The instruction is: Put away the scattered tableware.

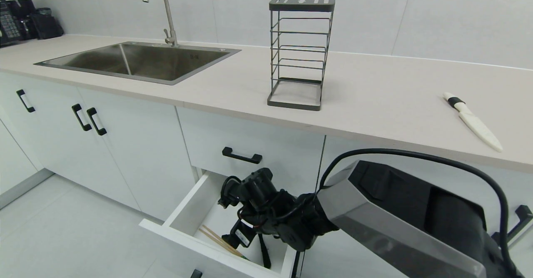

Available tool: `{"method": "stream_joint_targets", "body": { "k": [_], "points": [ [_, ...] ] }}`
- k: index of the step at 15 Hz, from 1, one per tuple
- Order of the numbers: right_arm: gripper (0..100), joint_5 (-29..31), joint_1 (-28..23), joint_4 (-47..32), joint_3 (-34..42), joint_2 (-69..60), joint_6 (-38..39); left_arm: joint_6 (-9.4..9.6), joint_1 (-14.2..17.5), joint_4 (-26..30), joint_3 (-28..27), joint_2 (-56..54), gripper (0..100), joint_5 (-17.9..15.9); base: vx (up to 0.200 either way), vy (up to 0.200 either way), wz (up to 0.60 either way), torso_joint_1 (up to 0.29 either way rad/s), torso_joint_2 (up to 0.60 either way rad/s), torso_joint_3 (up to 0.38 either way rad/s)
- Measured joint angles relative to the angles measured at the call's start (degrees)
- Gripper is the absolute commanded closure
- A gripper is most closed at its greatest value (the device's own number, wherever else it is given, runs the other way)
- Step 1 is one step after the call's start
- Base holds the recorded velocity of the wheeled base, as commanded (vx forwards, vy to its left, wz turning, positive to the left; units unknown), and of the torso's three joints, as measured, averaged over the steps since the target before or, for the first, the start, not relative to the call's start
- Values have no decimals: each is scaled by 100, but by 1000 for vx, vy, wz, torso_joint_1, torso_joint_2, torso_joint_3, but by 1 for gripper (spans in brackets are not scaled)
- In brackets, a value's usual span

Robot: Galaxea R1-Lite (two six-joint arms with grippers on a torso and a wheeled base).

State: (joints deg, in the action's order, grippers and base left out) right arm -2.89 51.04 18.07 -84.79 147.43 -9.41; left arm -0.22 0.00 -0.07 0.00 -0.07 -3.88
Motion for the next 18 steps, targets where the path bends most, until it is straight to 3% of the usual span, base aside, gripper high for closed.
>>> {"method": "stream_joint_targets", "body": {
  "k": [7, 18],
  "points": [
    [0, 11, 96, 10, 185, -642, 41, -2, 0, 0, 0, 0, 0, 0, 0, 0, 0, 0, 0, 0],
    [0, 155, 347, 224, 1291, -2199, 189, 0, 0, 0, 0, 0, 0, 0, 0, 0, 0, 0, 0, 0]
  ]
}}
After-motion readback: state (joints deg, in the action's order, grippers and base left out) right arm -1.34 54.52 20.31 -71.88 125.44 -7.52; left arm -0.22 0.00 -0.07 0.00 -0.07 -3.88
